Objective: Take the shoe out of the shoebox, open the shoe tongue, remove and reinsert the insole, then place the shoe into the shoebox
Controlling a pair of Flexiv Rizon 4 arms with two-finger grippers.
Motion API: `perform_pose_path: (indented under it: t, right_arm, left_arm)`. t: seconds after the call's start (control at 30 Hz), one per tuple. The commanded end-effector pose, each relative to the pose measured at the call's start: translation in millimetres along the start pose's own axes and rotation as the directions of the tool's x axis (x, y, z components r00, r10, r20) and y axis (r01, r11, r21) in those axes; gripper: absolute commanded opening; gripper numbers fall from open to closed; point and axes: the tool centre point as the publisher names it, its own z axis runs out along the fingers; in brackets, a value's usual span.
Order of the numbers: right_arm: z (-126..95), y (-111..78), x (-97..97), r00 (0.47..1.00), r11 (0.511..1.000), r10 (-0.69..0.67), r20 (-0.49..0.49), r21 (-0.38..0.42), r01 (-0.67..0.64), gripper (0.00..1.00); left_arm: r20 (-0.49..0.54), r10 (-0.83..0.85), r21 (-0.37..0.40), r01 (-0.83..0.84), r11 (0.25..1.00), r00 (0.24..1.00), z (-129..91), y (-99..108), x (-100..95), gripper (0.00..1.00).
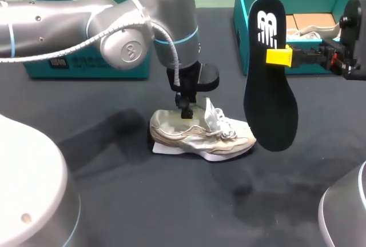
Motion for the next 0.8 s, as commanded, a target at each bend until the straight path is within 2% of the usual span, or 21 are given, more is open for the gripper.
perform_pose_path:
  t: [0.03, 0.17, 0.37, 0.7, 0.77, 0.8]
  right_arm:
    - [-4.7, -8.1, 8.8, 1.0, 1.0, 0.001, 0.021, -0.011, -0.001, 0.0]
    - [-4.7, -8.1, 8.8, 1.0, 1.0, 0.001, 0.021, -0.011, -0.001, 0.0]
    - [-4.7, -8.1, 8.8, 1.0, 1.0, 0.001, 0.021, -0.011, -0.001, 0.0]
    - [-4.7, -8.1, 8.8, 1.0, 1.0, 0.001, 0.021, -0.011, -0.001, 0.0]
    - [-4.7, -8.1, 8.8, 1.0, 1.0, 0.001, 0.021, -0.011, -0.001, 0.0]
    - [-4.7, -8.1, 8.8, 1.0, 1.0, 0.001, 0.021, -0.011, -0.001, 0.0]
  left_arm:
    - [-0.022, -0.003, -0.007, 0.003, 1.0, 1.0, 10.5, -6.7, -6.2, 0.59]
    - [-0.037, -0.006, -0.008, 0.006, 1.0, 0.999, 15.9, -6.7, -5.0, 0.5]
    - [-0.049, -0.005, -0.014, 0.004, 1.0, 0.999, 20.9, -7.1, 0.2, 0.51]
    - [-0.068, -0.011, -0.022, 0.01, 1.0, 0.998, 25.6, -5.8, 7.6, 0.43]
    - [-0.073, -0.012, -0.026, 0.01, 1.0, 0.997, 27.1, -5.8, 8.3, 0.36]
    - [-0.073, -0.012, -0.028, 0.01, 1.0, 0.997, 27.5, -5.8, 8.5, 0.26]
